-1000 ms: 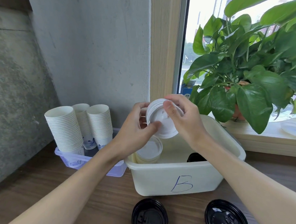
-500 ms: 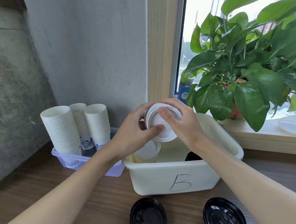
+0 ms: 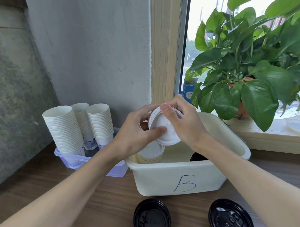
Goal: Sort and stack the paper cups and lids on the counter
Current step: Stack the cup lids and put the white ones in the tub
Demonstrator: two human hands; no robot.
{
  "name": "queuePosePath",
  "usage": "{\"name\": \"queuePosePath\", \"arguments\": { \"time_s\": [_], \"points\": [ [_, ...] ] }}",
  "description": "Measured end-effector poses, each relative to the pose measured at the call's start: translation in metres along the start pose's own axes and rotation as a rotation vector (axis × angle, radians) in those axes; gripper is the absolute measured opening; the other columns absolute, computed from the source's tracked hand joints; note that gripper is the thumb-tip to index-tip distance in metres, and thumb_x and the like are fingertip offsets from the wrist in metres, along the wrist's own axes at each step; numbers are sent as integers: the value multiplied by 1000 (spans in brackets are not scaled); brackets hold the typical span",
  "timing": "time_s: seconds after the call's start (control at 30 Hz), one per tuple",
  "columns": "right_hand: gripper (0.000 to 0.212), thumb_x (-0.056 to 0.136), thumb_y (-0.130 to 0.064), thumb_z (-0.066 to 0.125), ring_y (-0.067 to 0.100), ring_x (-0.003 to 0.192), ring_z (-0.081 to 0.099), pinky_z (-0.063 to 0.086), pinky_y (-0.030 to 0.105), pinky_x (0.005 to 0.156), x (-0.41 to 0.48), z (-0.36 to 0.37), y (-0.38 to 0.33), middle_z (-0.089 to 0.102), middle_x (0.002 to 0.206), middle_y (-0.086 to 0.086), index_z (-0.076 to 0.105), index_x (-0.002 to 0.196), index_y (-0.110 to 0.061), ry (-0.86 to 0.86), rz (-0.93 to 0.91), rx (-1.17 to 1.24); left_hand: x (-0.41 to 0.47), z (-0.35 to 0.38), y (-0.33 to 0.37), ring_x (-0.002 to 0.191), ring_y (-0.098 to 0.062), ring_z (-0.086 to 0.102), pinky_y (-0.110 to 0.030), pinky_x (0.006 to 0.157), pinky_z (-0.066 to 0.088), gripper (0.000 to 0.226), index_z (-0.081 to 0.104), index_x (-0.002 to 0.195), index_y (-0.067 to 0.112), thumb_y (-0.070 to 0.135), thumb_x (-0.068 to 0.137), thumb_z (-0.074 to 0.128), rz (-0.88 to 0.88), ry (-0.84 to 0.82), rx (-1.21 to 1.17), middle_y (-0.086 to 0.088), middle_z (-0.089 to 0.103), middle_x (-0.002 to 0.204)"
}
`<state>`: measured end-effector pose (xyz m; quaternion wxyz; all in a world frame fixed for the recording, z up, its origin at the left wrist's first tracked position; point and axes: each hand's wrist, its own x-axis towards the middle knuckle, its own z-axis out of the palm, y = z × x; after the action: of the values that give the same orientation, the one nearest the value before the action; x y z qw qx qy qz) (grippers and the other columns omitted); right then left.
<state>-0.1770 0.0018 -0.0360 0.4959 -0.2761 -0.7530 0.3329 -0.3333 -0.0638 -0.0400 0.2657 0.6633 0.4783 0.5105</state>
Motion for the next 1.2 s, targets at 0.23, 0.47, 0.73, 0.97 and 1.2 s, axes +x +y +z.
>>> {"name": "queuePosePath", "arguments": {
  "time_s": [0.23,0.47,0.73,0.97,1.2],
  "points": [
    [26,89,-49,56,0,61,47,38,14,61,0,-2,-1,51,65,-16,54,86,-23,39,6,142,0,3,-1,108,-10,68,-31,95,56,53,47,136,26,23,89,72,-59,54,-41,1,66,125],
    [20,85,-52,56,-6,96,59,43,7,79,-1,-4,3,67,97,-20,61,98,-39,-47,43,50,1,2,-2,106,-10,68,-28,91,57,53,56,131,23,34,82,70,-29,9,53,7,70,119],
    [30,85,-55,48,-5,102,59,41,7,87,-1,-4,3,68,102,-20,65,101,-35,-8,15,83,2,4,-1,100,-10,72,-34,90,60,45,66,121,29,32,78,77,-57,-13,51,9,75,108],
    [46,85,-56,47,2,95,60,43,12,83,1,1,3,67,94,-17,68,104,-21,-19,-2,60,2,1,-3,96,-15,73,-31,85,59,52,68,122,13,26,73,78,-47,31,9,-1,77,105],
    [41,89,-51,45,6,92,60,44,18,83,1,1,0,65,94,-11,65,103,-19,0,-44,25,2,2,-2,101,-19,71,-32,87,58,50,65,126,14,21,78,77,-11,50,9,-2,75,111]
  ]
}}
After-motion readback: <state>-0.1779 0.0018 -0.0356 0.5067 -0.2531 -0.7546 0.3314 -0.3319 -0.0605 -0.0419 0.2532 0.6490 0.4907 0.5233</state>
